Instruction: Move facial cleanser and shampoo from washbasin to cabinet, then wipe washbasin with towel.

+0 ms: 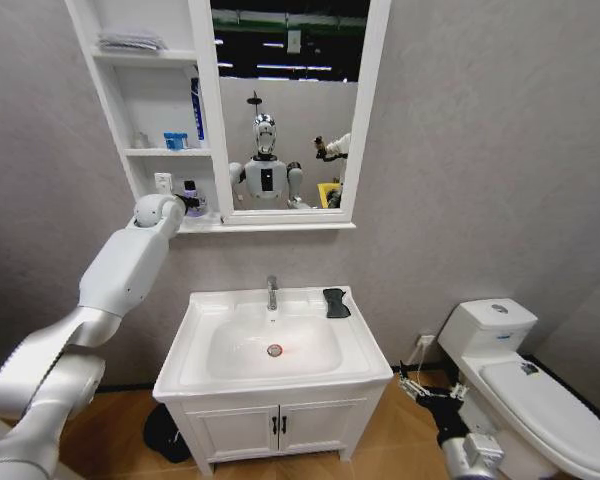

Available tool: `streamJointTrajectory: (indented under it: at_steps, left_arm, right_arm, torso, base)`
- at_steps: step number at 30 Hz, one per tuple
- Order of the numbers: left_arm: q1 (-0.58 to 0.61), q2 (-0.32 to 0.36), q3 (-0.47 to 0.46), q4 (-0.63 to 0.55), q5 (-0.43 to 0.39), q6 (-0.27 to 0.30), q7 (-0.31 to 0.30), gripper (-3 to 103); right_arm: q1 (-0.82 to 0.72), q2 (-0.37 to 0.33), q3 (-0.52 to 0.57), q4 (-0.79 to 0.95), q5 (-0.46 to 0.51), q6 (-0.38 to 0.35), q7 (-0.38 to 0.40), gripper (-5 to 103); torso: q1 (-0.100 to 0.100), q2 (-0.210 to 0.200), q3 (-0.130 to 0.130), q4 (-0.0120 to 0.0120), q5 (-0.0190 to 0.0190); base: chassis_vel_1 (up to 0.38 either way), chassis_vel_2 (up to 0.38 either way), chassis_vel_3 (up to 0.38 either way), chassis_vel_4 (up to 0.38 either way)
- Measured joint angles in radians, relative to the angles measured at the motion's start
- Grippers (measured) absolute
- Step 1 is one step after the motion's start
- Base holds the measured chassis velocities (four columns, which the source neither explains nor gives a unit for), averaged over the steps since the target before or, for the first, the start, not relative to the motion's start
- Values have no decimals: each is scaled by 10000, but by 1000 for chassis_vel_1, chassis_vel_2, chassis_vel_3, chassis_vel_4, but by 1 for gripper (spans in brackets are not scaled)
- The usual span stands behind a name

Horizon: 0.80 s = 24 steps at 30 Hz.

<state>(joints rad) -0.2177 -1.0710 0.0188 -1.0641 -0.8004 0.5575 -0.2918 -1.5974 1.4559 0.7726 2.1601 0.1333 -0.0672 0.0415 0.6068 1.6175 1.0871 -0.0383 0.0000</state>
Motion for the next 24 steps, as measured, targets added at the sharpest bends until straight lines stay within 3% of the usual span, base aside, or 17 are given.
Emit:
streamJointTrajectory:
  at_steps: [2,4,5,8,9,12,13,15,17,18,21,22,24]
  left_arm:
    - [52,25,-28,-112,-38,-21,-49,97]
    - [705,354,-357,-1433,-488,-90,-452,100]
    - [705,354,-357,-1433,-488,-90,-452,100]
    - [2296,947,-958,-3879,-988,-39,-914,100]
    - [2296,947,-958,-3879,-988,-39,-914,100]
    - [3891,1591,-1456,-5821,-1324,-183,-1246,100]
    - [3891,1591,-1456,-5821,-1324,-183,-1246,100]
    - [4829,1970,-1870,-6918,-1324,-434,-1313,100]
    - [6301,2153,-2696,-8082,-1001,-855,-1315,100]
    - [6301,2153,-2696,-8082,-1001,-855,-1315,100]
    - [9107,1789,-4300,-9299,64,-1620,-1056,100]
    - [9107,1789,-4300,-9299,64,-1620,-1056,100]
    - [11672,903,-5766,-10065,1540,-2049,-100,100]
  right_arm:
    - [-4,1,-2,0,0,1,-1,100]
    - [-31,16,8,5,6,18,24,100]
    - [-31,16,8,5,6,18,24,100]
    - [44,15,49,187,146,-120,159,100]
    - [44,15,49,187,146,-120,159,100]
    - [130,-7,66,258,181,-168,177,100]
    - [130,-7,66,258,181,-168,177,100]
    - [126,-15,70,306,187,-176,179,100]
    - [128,-17,69,451,207,-248,178,100]
    - [128,-17,69,451,207,-248,178,100]
    - [144,-94,91,793,347,-495,196,100]
    - [144,-94,91,793,347,-495,196,100]
    - [140,-219,172,1018,510,-697,220,100]
  torso:
    - [1,0,0,0,0]
    - [0,1,-1,-3,4]
    - [0,1,-1,-3,4]
    - [-3,2,-3,-2,1]
    - [-3,2,-3,-2,1]
    - [0,2,-2,1,-4]
    - [0,2,-2,1,-4]
    - [-3,2,-3,0,4]
    - [-3,3,-3,-3,4]
    - [-3,3,-3,-3,4]
    - [-2,3,-3,-1,0]
    - [-2,3,-3,-1,0]
    - [-2,2,-2,-4,-5]
  base:
    - [0,0,0,0]
    - [0,0,0,0]
    - [0,0,0,0]
    - [0,0,0,0]
    - [0,0,0,0]
    - [0,0,0,0]
    - [0,0,0,0]
    - [0,0,0,0]
    - [0,0,0,0]
    - [0,0,0,0]
    - [0,0,0,0]
    - [0,0,0,0]
    - [0,0,0,0]
